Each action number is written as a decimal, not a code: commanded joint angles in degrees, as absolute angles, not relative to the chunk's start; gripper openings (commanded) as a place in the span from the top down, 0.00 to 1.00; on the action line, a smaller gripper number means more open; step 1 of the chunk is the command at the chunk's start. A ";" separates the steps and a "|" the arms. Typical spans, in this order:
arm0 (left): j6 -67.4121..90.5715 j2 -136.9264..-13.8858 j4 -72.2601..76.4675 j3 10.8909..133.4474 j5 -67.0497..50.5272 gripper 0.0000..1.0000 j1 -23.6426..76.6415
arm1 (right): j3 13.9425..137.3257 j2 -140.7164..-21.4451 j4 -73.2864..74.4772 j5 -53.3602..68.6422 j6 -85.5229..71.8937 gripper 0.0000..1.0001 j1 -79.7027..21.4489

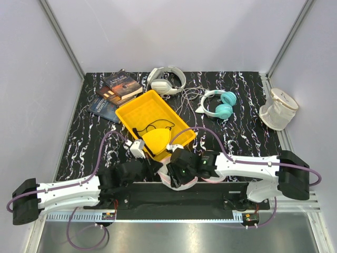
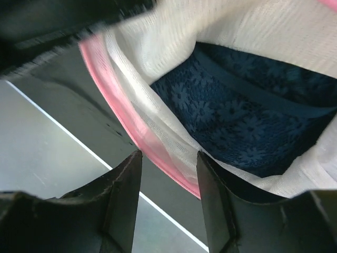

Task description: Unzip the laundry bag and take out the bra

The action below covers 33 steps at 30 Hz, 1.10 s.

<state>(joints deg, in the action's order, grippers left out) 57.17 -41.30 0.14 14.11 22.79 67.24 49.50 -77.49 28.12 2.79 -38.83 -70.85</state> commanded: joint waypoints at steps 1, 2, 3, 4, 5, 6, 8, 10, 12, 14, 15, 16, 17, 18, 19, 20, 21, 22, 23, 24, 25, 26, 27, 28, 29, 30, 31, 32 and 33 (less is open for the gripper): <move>58.19 -40.78 1.84 13.89 25.49 1.00 67.59 | 50.09 -78.14 30.32 0.98 -39.11 0.44 -71.89; 57.92 -40.87 1.85 13.89 25.14 1.00 67.59 | 51.32 -77.87 30.84 0.36 -39.20 0.42 -71.89; 57.66 -40.96 1.85 13.89 24.88 1.00 67.67 | 52.02 -77.44 31.11 -3.30 -39.20 0.41 -71.89; 56.96 -40.96 2.02 13.89 24.44 1.00 67.68 | 52.73 -76.74 31.55 -4.64 -39.11 0.41 -71.89; 56.69 -40.96 2.20 13.89 24.17 1.00 67.76 | 54.21 -76.38 32.07 -5.79 -39.11 0.39 -71.89; 56.34 -41.04 2.28 13.89 23.91 1.00 67.94 | 54.84 -75.59 32.34 -8.06 -39.37 0.39 -71.89; 55.64 -40.96 2.63 13.71 23.29 1.00 68.03 | 56.33 -74.89 33.13 -9.83 -39.81 0.38 -71.81; 54.85 -40.78 2.72 13.45 22.94 1.00 68.29 | 57.04 -73.48 33.75 -11.86 -40.95 0.36 -71.81; 54.49 -40.52 2.64 13.27 22.85 1.00 68.55 | 57.13 -72.08 34.01 -12.48 -41.66 0.34 -71.54; 54.40 -40.26 2.81 12.83 22.76 1.00 68.73 | 56.87 -71.28 34.01 -12.92 -42.27 0.31 -71.11; 54.32 -40.08 2.81 12.57 22.76 1.00 68.82 | 56.60 -71.02 34.01 -13.35 -42.62 0.30 -70.49; 54.06 -39.99 2.90 12.48 22.76 1.00 68.99 | 56.08 -71.10 34.01 -13.53 -42.89 0.30 -70.14; 53.97 -39.82 3.07 12.39 22.76 1.00 69.17 | 55.90 -71.36 34.01 -13.54 -43.06 0.30 -69.79; 53.96 -39.81 3.08 12.31 22.76 1.00 69.34 | 55.81 -72.32 34.01 -13.36 -43.33 0.30 -69.44; 53.88 -39.55 3.16 12.13 22.85 1.00 69.52 | 55.72 -72.94 33.93 -13.45 -43.50 0.30 -69.17; 53.88 -39.46 3.16 12.13 22.94 1.00 69.87 | 55.81 -74.43 33.93 -13.71 -43.59 0.30 -69.17; 53.79 -39.29 3.16 12.13 23.11 1.00 70.05 | 55.98 -75.40 33.93 -13.97 -43.68 0.30 -69.17; 53.96 -39.20 3.16 12.04 23.38 1.00 70.14 | 56.42 -76.37 33.93 -14.06 -43.59 0.29 -69.17; 53.88 -39.11 3.25 12.04 23.55 1.00 70.31 | 56.69 -77.33 33.93 -14.15 -43.51 0.28 -69.17; 53.79 -38.94 3.34 11.95 23.64 1.00 70.57 | 56.86 -79.34 33.93 -14.67 -43.59 0.28 -69.17; 53.70 -38.94 3.43 11.87 23.73 1.00 70.66 | 57.21 -80.32 33.93 -14.94 -43.77 0.25 -69.08; 53.70 -38.94 3.69 11.78 23.73 1.00 70.75 | 57.56 -81.20 34.01 -15.12 -44.38 0.24 -69.08; 53.70 -38.94 3.78 11.78 23.73 1.00 70.84 | 57.74 -82.86 34.10 -15.90 -44.82 0.23 -69.08; 53.61 -38.94 3.78 11.78 23.73 1.00 71.01 | 58.18 -83.58 34.28 -16.26 -45.17 0.22 -69.08; 53.70 -38.76 3.69 11.69 23.82 1.00 71.10 | 58.36 -84.28 34.36 -16.52 -46.13 0.21 -69.08; 53.79 -38.85 3.69 11.60 23.82 1.00 71.28 | 58.53 -85.51 34.54 -17.05 -46.40 0.21 -69.08; 53.88 -38.76 3.78 11.34 23.99 1.00 71.37 | 58.80 -86.04 34.89 -17.31 -46.75 0.21 -69.08; 53.96 -38.50 3.78 11.25 24.08 1.00 71.45 | 58.89 -87.18 35.15 -18.01 -47.37 0.21 -69.08; 54.14 -38.41 3.69 11.16 24.26 1.00 71.46 | 58.89 -87.71 35.50 -18.19 -47.63 0.21 -69.08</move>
